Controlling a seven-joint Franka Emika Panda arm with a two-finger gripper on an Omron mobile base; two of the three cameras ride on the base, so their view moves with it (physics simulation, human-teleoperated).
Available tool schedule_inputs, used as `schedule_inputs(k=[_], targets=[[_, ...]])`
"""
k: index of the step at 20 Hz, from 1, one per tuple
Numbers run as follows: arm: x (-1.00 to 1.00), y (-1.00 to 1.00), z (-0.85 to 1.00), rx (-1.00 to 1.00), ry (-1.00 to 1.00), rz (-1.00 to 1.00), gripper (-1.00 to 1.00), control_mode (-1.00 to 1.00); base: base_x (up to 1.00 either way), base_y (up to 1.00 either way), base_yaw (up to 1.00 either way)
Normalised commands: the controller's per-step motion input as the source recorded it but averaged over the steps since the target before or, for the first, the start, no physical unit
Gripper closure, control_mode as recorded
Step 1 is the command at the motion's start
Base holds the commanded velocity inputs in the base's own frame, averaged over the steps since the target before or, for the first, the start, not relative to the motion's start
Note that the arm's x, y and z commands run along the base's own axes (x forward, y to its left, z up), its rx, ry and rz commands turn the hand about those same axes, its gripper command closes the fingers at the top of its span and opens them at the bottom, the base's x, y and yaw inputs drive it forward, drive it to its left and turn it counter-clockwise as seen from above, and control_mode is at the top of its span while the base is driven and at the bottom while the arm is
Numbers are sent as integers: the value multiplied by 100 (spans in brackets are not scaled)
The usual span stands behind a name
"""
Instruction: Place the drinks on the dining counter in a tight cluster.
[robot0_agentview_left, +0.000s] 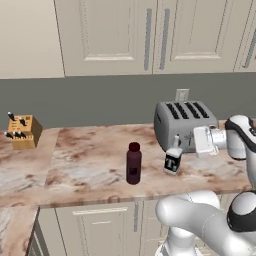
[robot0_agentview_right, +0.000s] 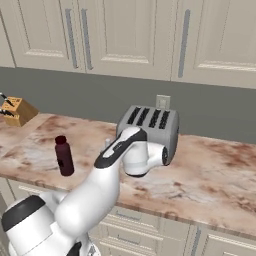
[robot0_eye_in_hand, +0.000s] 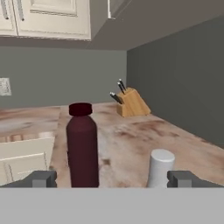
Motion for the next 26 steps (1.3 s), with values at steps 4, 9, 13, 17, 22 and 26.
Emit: schedule_inputs(k=[4,9,13,17,22,26], targets=[[24,7,-15,0,1,0,-100,-100,0,0,0],[33,0,-18,0,4,0,-100,-100,0,0,0],[30,0,-6,0,0,0,-100,-100,0,0,0],[29,0,-12,0,1,0,-100,-100,0,0,0],[25,-1,-17,0,0,0,-100,-100,0,0,0],[5,0,-10,0,0,0,-100,-100,0,0,0]])
